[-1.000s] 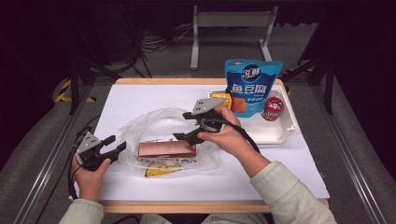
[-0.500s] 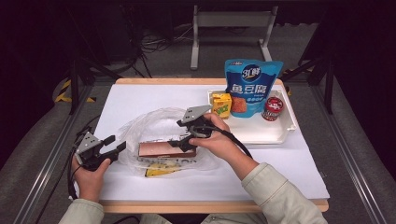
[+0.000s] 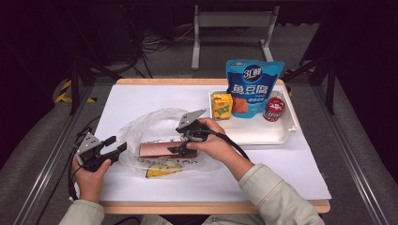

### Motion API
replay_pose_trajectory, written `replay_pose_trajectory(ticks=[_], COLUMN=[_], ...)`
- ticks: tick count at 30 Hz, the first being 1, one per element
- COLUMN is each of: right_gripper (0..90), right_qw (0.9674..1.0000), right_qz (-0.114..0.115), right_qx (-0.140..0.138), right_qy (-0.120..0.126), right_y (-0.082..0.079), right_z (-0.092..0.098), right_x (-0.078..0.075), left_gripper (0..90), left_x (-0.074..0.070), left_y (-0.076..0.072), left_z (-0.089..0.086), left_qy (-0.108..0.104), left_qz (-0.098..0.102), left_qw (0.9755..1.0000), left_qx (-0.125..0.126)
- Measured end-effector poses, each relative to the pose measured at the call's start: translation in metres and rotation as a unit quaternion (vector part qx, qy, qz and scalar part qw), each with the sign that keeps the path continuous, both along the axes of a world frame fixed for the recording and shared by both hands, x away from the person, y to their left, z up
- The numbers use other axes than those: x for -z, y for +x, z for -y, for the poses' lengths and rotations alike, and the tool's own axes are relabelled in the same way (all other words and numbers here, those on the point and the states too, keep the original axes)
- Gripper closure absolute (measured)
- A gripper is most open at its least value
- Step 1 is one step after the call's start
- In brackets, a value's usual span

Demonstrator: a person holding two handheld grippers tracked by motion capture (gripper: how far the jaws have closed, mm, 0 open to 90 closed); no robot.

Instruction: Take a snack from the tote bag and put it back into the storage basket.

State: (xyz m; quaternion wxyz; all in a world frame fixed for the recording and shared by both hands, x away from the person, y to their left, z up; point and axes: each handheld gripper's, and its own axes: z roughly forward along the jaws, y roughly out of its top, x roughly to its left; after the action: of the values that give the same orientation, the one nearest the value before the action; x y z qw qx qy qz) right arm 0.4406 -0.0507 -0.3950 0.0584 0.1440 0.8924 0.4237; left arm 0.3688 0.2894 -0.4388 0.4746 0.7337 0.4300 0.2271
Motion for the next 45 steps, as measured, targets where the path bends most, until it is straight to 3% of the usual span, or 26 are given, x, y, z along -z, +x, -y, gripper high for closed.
replay_pose_trajectory(ticks=[23,45], right_gripper=[14.9,17.5], right_qw=[0.9985,0.9906], right_qz=[-0.013,0.004], right_qx=[-0.031,-0.068], right_qy=[-0.043,-0.118], right_y=[0.005,0.01], right_z=[-0.016,-0.03], right_x=[0.017,0.033], left_gripper=[43.4,43.2], left_x=[0.001,0.001], left_y=[-0.008,-0.015], left_z=[-0.008,-0.015], left_qy=[-0.003,0.0], left_qz=[0.001,0.001], left_qw=[0.9999,0.9998], left_qx=[-0.013,-0.02])
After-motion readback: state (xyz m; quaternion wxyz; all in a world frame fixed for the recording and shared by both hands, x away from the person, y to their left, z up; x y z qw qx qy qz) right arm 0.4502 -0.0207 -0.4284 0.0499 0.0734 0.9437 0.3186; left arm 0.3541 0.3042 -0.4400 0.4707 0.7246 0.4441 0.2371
